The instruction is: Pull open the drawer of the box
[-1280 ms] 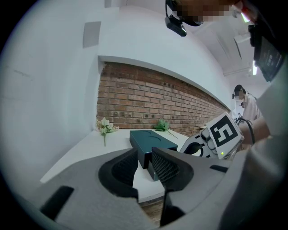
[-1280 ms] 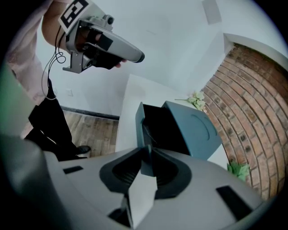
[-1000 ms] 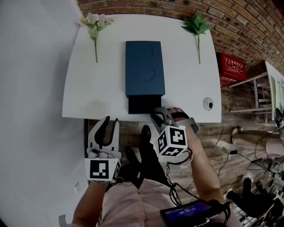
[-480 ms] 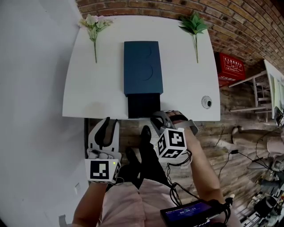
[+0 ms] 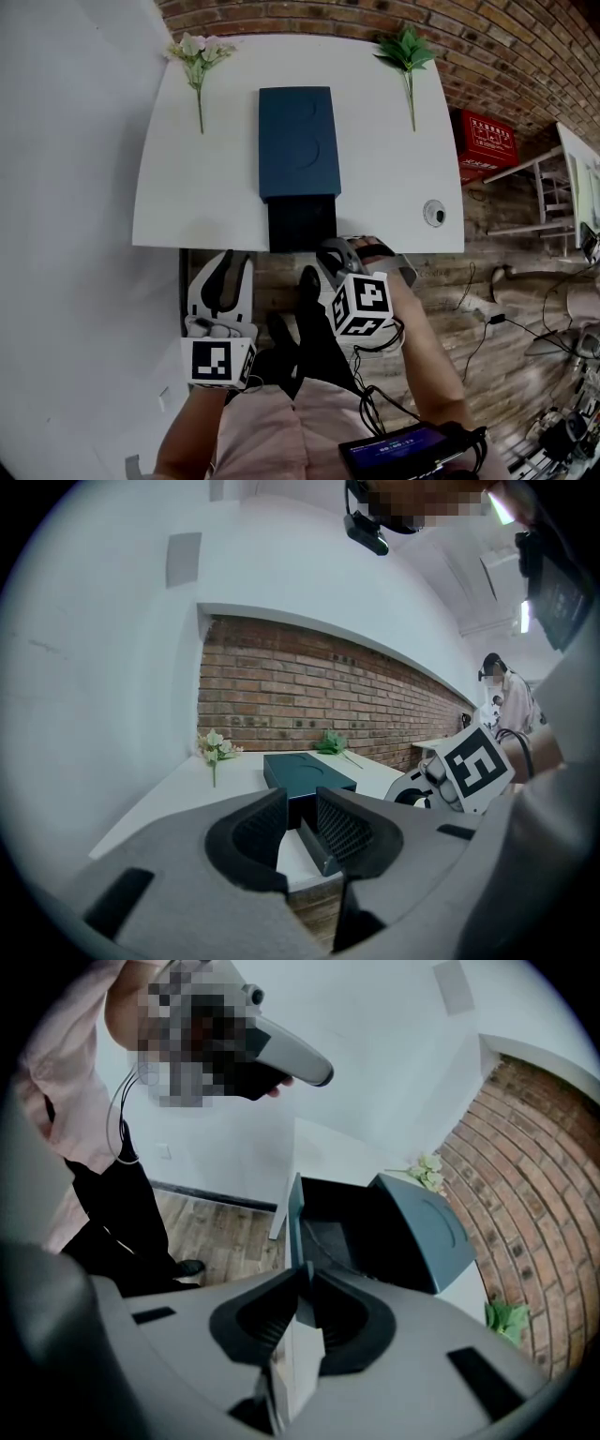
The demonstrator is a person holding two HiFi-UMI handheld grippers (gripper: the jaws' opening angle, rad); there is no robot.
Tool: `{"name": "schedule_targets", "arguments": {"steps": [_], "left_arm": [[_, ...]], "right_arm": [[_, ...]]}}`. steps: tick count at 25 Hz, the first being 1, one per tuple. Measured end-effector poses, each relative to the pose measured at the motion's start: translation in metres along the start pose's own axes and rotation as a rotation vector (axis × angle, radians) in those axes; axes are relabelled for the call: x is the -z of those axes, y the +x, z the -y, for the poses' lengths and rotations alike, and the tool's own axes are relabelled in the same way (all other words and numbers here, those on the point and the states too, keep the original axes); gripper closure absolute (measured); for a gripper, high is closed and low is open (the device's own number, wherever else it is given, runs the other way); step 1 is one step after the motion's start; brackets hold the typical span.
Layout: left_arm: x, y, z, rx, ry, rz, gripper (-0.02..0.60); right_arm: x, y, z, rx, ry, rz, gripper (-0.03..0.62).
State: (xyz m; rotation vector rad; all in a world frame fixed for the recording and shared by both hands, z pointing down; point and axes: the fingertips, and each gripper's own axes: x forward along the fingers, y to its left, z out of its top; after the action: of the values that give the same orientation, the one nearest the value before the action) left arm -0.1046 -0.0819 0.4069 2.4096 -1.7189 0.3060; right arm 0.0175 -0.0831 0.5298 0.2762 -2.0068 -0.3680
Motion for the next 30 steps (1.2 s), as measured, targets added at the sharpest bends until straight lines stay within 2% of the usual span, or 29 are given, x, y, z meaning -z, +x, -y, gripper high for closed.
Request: {"name": "schedule_targets", "arguments": {"steps": [30], "left_arm": [[0.003,-0.006,0.011,0.009,0.008,-0.006,0.476]], "right_arm": [[0.001,-0.006,-0.017,-0.021,-0.020,0.007,0.540]]}}
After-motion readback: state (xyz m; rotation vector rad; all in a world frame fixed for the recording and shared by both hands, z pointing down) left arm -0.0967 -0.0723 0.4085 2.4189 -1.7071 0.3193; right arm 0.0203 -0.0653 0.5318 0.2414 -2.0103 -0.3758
